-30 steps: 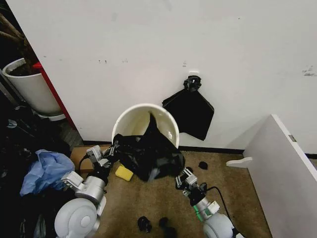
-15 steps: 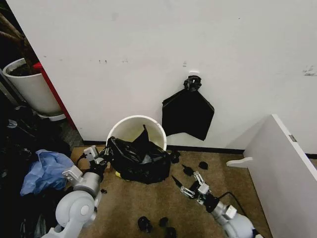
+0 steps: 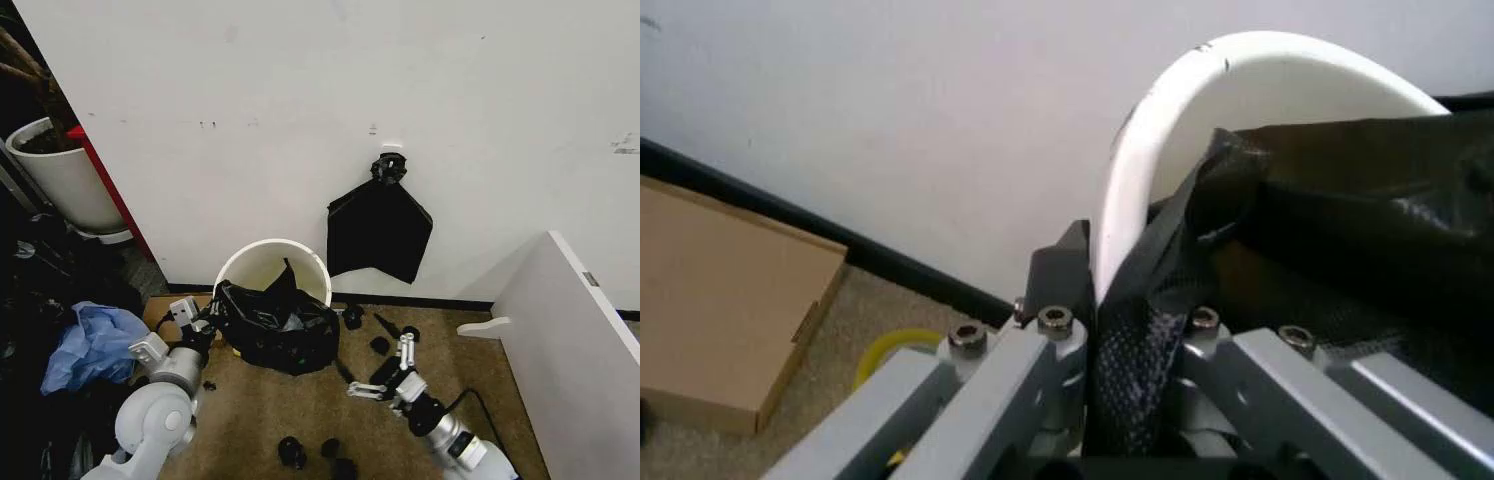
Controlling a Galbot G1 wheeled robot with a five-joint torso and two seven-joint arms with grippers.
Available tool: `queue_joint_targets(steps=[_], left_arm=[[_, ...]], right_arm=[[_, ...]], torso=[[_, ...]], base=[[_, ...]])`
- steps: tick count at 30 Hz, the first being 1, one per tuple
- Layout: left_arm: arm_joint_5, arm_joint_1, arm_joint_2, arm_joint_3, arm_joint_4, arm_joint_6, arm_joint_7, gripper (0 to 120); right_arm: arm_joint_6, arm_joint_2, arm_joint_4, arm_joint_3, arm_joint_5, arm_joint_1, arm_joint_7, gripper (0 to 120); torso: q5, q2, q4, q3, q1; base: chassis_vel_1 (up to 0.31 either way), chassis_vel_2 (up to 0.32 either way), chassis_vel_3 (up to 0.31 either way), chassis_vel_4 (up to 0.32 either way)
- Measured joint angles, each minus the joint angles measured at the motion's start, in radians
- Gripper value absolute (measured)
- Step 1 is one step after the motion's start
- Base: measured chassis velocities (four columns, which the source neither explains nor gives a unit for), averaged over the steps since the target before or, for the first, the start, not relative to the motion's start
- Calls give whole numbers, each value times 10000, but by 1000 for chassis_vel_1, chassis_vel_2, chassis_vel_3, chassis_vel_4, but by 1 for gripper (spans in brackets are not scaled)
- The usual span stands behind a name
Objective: Place the garbage bag over the trash bin.
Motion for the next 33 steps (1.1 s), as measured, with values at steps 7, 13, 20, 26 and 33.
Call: queue_joint_targets(steps=[7, 13, 20, 26, 33], left_arm=[[30, 5, -163, 96, -35, 36, -44, 4], [38, -20, -210, 146, -36, 65, -49, 4], [41, -78, -209, 181, 86, 69, -56, 4], [35, -100, -223, 220, 127, 69, -60, 4], [47, -67, -285, 254, 127, 69, -60, 4]], right_arm=[[-1788, -20, 274, -213, -3990, 517, 1471, 87], [-2948, 231, 74, -1111, -5177, 835, 1977, 62], [-3775, 490, 5, -1630, -5598, 1004, 3065, 50], [-3943, 619, 4, -1253, -7130, 1026, 3617, 28], [-3373, 719, -87, -1125, -7561, 1049, 3669, 3]], torso=[[0, 0, 0, 0, 0], [1, 0, 0, 0, 0], [0, 0, 0, 0, 0], [0, 0, 0, 0, 0], [0, 0, -1, 0, 0]], base=[[0, 0, 0, 0], [0, 0, 0, 0], [0, 0, 0, 0], [0, 0, 0, 0], [0, 0, 0, 0]])
